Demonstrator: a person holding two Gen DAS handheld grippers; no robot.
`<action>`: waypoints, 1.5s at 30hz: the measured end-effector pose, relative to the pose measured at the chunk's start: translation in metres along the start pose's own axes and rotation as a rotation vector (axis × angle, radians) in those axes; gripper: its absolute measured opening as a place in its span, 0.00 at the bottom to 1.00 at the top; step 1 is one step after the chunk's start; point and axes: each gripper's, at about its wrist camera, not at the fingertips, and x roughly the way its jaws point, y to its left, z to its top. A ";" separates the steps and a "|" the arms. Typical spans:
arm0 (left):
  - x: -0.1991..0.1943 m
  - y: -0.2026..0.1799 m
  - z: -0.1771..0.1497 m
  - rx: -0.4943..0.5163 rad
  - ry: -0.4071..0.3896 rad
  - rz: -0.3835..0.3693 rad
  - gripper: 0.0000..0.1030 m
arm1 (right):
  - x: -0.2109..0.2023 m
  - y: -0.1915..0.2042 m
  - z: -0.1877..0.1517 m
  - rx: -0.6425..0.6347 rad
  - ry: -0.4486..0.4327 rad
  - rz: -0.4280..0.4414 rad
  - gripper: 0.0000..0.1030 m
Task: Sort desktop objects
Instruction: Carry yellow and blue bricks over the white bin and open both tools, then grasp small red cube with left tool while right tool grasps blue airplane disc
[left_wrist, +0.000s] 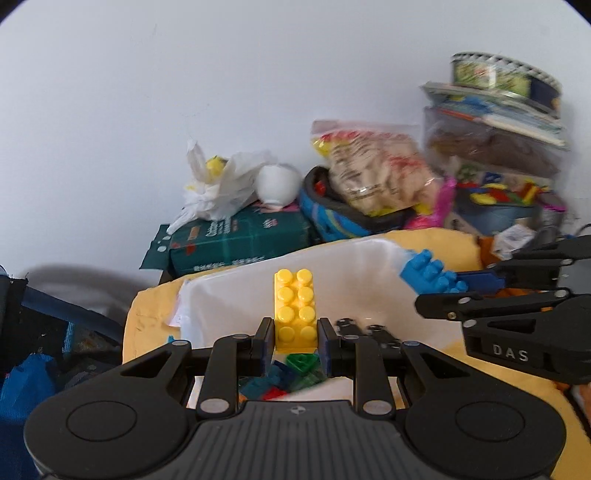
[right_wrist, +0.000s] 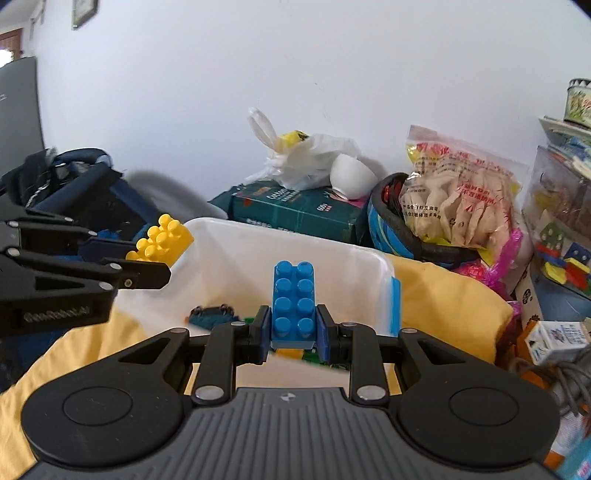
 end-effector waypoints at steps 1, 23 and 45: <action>0.010 0.002 0.001 -0.005 0.010 0.006 0.27 | 0.006 0.001 0.002 -0.002 0.006 -0.007 0.27; -0.033 -0.034 -0.091 0.056 0.037 -0.128 0.52 | -0.046 0.022 -0.080 -0.116 0.057 -0.015 0.47; -0.001 -0.064 -0.175 0.058 0.271 -0.176 0.21 | -0.052 0.024 -0.185 -0.026 0.262 0.026 0.48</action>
